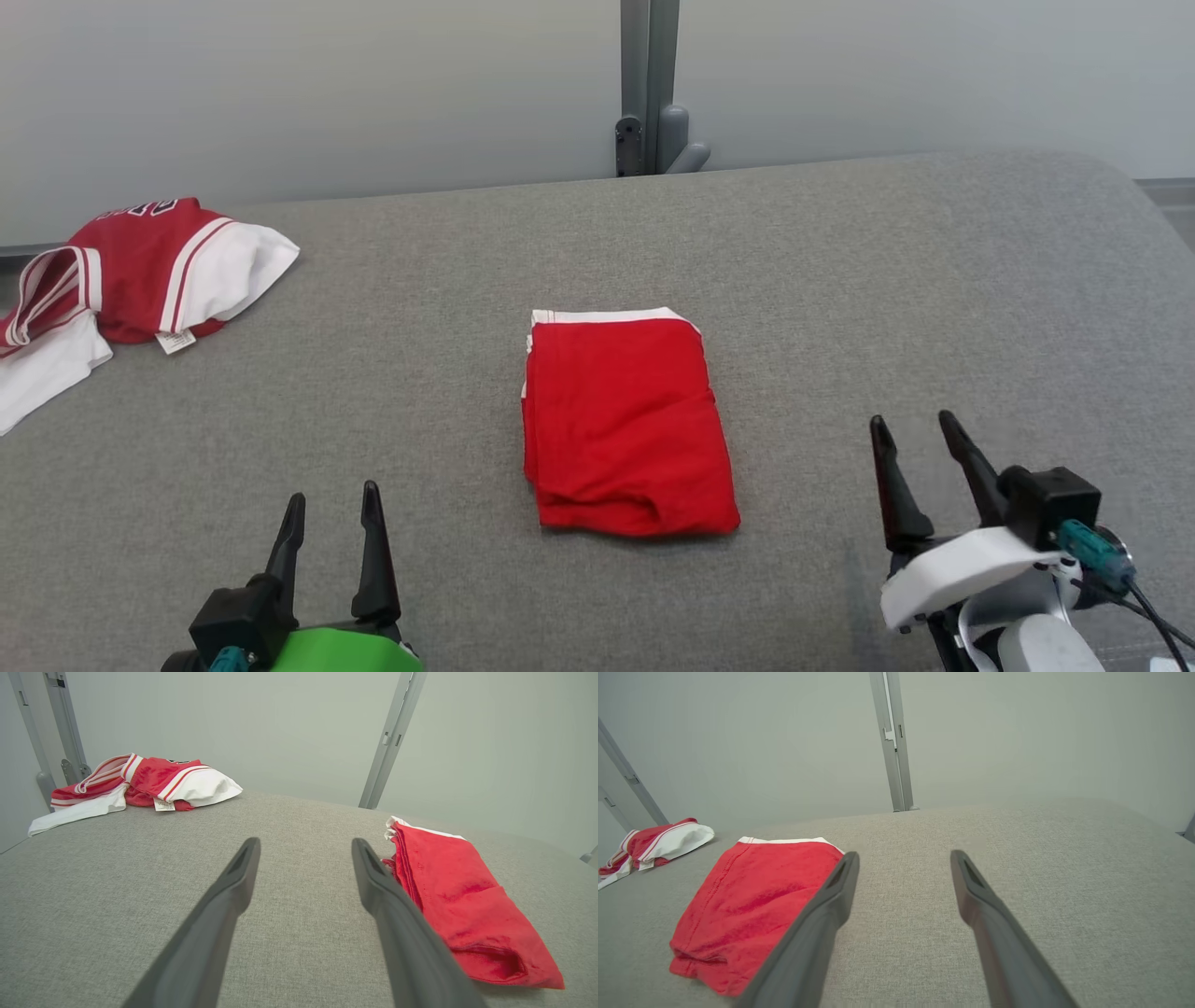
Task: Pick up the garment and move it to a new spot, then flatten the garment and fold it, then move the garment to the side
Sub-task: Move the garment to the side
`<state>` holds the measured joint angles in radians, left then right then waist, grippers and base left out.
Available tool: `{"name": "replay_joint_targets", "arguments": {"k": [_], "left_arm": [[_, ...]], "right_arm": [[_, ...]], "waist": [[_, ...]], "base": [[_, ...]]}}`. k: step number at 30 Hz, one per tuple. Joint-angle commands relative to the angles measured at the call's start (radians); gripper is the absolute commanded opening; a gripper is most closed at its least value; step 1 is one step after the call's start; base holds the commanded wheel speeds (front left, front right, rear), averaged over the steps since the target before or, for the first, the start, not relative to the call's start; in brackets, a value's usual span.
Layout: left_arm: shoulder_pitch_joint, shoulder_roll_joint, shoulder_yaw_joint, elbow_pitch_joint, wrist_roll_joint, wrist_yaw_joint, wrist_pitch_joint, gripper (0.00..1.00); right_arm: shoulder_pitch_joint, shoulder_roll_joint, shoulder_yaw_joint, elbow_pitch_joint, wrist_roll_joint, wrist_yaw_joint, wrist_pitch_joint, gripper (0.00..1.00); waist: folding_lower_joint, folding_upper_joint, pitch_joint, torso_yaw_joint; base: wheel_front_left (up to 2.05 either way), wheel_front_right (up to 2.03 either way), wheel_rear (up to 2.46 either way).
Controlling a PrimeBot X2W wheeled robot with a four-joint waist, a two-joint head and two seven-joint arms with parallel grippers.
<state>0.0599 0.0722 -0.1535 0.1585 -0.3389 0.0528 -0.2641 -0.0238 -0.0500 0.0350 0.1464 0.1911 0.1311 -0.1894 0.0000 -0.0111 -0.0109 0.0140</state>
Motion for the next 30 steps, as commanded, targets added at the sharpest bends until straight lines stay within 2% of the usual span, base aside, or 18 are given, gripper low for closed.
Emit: {"name": "replay_joint_targets", "arguments": {"k": [1, 9, 19, 24, 30], "left_arm": [[-0.017, -0.002, 0.001, 0.000, 0.009, -0.004, 0.000, 1.00], [-0.051, -0.009, -0.011, -0.001, 0.013, -0.012, 0.000, 1.00], [-0.103, -0.017, -0.019, 0.013, 0.013, -0.019, 0.000, 1.00], [-0.119, -0.020, -0.021, 0.013, 0.012, -0.022, 0.000, 1.00], [-0.126, -0.021, -0.025, 0.014, 0.008, -0.020, 0.000, 1.00]], "right_arm": [[-0.016, -0.001, 0.009, 0.011, 0.011, -0.001, 0.022, 1.00], [-0.172, -0.019, 0.068, 0.114, 0.065, -0.001, 0.232, 1.00], [-0.396, -0.139, 0.207, 0.332, 0.277, -0.001, 0.441, 1.00], [-0.486, -0.180, 0.287, 0.445, 0.410, -0.001, 0.532, 1.00], [-0.544, -0.201, 0.308, 0.542, 0.543, -0.001, 0.601, 1.00]], "waist": [[0.0000, 0.0111, 0.005, 0.008], [0.0000, 0.0111, 0.052, 0.055], [0.0000, 0.0111, 0.125, 0.159], [0.0000, 0.0111, 0.148, 0.212], [0.0000, 0.0111, 0.160, 0.244]], "base": [[0.00, 0.00, 0.00], [0.00, 0.00, 0.00], [0.00, 0.00, 0.00], [0.00, 0.00, 0.00], [0.00, 0.00, 0.00]]}}
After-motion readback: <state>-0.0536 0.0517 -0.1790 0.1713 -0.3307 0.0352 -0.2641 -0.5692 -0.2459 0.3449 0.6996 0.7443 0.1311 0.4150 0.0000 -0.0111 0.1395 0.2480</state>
